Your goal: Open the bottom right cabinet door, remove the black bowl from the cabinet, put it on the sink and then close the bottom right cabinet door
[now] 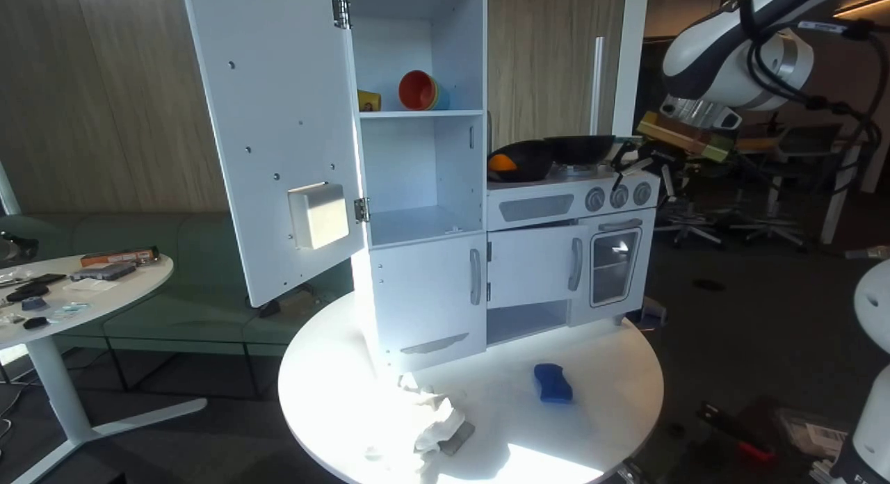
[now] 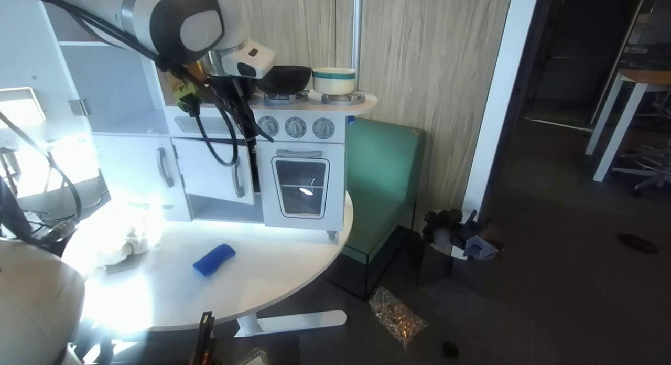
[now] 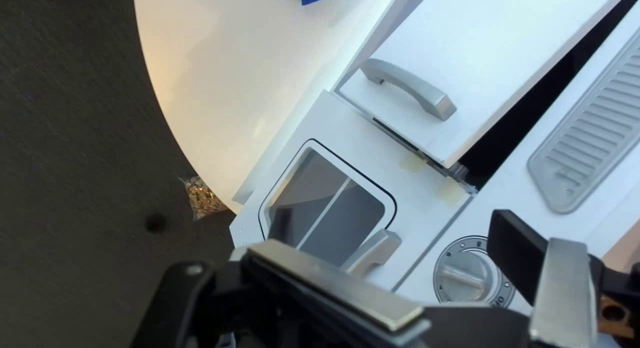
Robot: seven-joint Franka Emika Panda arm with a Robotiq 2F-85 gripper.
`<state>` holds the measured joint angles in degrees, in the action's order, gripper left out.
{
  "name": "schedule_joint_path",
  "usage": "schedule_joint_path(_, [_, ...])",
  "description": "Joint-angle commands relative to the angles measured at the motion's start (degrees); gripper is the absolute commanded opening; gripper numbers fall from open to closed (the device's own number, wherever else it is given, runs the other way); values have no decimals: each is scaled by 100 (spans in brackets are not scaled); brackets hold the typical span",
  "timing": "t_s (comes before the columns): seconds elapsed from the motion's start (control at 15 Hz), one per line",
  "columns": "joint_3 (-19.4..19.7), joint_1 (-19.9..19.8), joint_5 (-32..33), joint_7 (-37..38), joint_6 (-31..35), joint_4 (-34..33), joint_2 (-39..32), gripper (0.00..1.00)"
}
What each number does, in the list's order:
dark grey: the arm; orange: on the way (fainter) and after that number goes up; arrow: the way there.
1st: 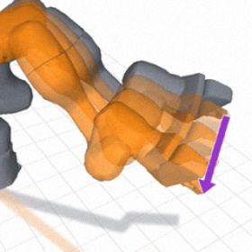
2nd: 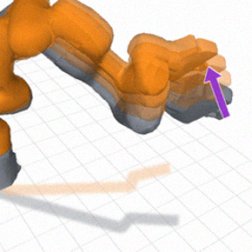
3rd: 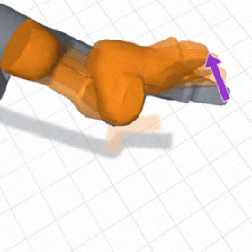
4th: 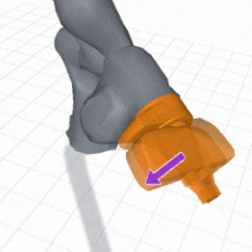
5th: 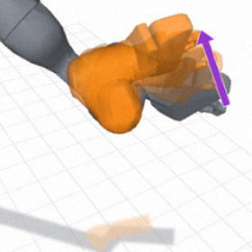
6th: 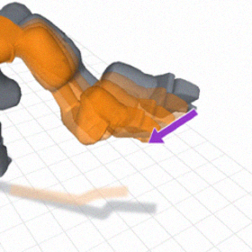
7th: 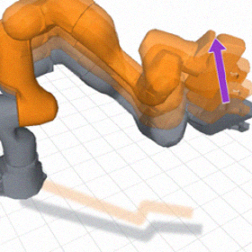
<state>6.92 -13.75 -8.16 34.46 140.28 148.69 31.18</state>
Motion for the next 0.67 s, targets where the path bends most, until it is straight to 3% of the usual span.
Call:
schedule_joint_path(0.0, [-166,243,-206,-654,22,173,677,100])
schedule_joint_path(0.27, [-329,528,-135,-1360,-104,352,1213,100])
schedule_joint_path(0.6, [-475,598,-53,-1699,-79,598,1538,100])
